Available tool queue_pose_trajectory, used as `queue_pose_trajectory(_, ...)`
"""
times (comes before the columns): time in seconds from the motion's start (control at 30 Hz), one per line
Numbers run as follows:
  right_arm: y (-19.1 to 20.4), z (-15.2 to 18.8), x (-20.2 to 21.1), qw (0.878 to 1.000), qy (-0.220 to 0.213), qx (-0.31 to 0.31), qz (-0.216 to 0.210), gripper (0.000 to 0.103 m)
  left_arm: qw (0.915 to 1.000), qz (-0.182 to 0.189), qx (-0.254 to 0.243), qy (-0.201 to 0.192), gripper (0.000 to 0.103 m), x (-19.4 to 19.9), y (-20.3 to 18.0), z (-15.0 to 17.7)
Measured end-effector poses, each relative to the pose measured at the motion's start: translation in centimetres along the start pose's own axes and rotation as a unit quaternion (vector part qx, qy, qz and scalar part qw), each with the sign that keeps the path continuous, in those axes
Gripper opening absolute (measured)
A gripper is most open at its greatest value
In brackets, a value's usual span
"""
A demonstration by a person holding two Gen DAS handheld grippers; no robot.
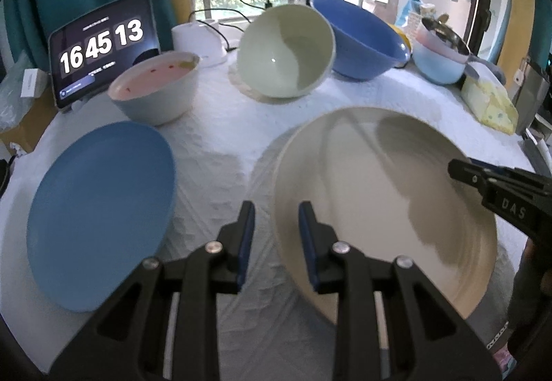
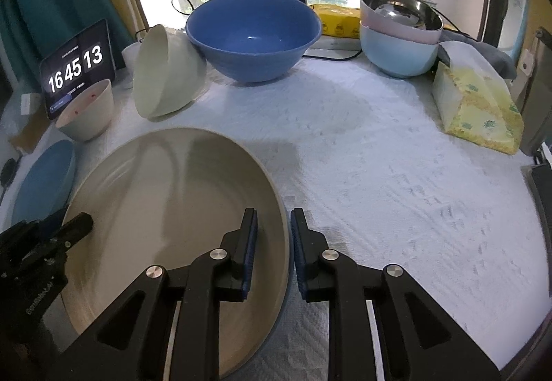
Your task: Organize plates and bowls
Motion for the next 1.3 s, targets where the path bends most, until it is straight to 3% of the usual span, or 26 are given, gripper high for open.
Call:
queue_pose_trajectory(0.3, 1.6, -1.2, 2.5, 0.999, -0.031, 0.02, 0.013, 0.029, 0.9992, 0.005, 0.026, -0.031, 0.044, 2.4, 2.5, -0.4)
queue_pose_trajectory(0.9, 8.7, -2.4, 3.7, 0.996, -0.038, 0.08, -0.001, 0.03, 0.9953, -0.023, 0.066, -0.068, 0.046, 5.7, 8.8, -0.4)
queue_pose_trajectory(1.3, 12.4, -2.5, 3.3, 0.994, -0.033, 0.107, -0.01, 0.03, 0.9928, -0.034, 0.092, -0.069, 0.046, 6.0, 12.4, 0.3)
Point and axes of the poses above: each gripper's, at about its wrist camera, not at the fingertips, and x roughly against the way its jaws point, y to its left, z to its underside, the point moved 3 cm from there along -x, roughly the way its jaws point, and after that the axes turned 1 degree about x, right-handed, at the moved point
